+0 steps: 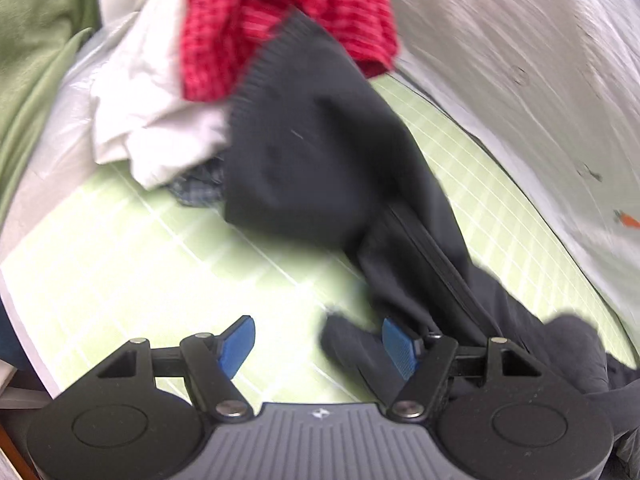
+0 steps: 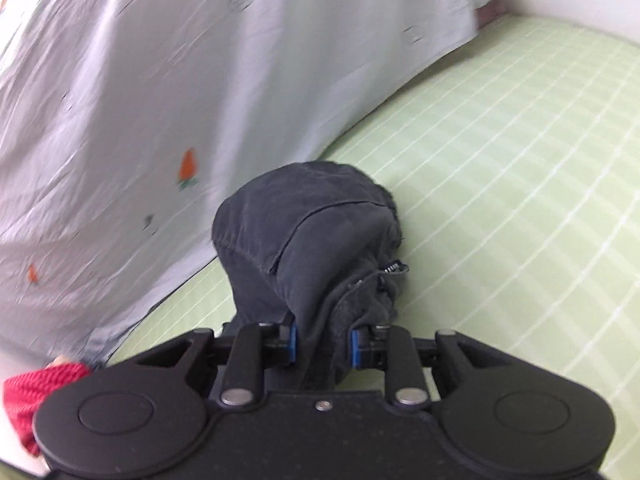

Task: Fold clothes

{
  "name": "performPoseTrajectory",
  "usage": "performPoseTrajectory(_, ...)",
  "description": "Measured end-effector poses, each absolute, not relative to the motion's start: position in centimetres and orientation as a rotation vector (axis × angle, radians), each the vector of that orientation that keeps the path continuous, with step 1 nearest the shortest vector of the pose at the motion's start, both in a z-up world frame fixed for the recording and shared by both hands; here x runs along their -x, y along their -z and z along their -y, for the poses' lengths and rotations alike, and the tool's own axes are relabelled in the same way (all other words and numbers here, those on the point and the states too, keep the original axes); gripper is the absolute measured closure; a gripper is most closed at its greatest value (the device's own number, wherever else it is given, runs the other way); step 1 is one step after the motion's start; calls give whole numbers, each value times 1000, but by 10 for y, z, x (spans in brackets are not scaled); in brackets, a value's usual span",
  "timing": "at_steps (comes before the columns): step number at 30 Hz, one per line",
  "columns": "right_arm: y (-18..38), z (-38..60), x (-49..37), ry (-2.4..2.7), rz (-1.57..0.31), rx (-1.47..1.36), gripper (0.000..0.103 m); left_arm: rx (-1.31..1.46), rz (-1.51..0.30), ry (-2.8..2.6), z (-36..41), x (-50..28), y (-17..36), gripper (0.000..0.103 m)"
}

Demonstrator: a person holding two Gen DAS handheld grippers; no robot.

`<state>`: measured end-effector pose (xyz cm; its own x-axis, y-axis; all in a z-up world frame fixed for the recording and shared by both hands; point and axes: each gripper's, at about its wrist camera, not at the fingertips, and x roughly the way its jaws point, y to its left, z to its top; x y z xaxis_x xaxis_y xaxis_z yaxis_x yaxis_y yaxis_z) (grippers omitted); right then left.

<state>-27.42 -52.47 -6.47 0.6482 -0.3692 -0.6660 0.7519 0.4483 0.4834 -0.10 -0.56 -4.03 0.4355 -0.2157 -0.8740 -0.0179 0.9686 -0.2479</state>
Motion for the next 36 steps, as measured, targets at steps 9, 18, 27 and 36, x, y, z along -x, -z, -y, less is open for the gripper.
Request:
performPoseTrajectory(9,65,606,378,961,-574,-824,46,258,-1194,192,88,31,67,31)
performPoseTrajectory(18,57,613,372,916,-565,-814,36,189,-1232,191,153,30,85,29)
performPoseTrajectory(27,112,655,314,1012,-810,-752,0,162,-1295,164,191,23,116,29)
performPoseTrajectory(36,111,645,348,972,-779,-841,0,97,-1287,176,195,32,115,30)
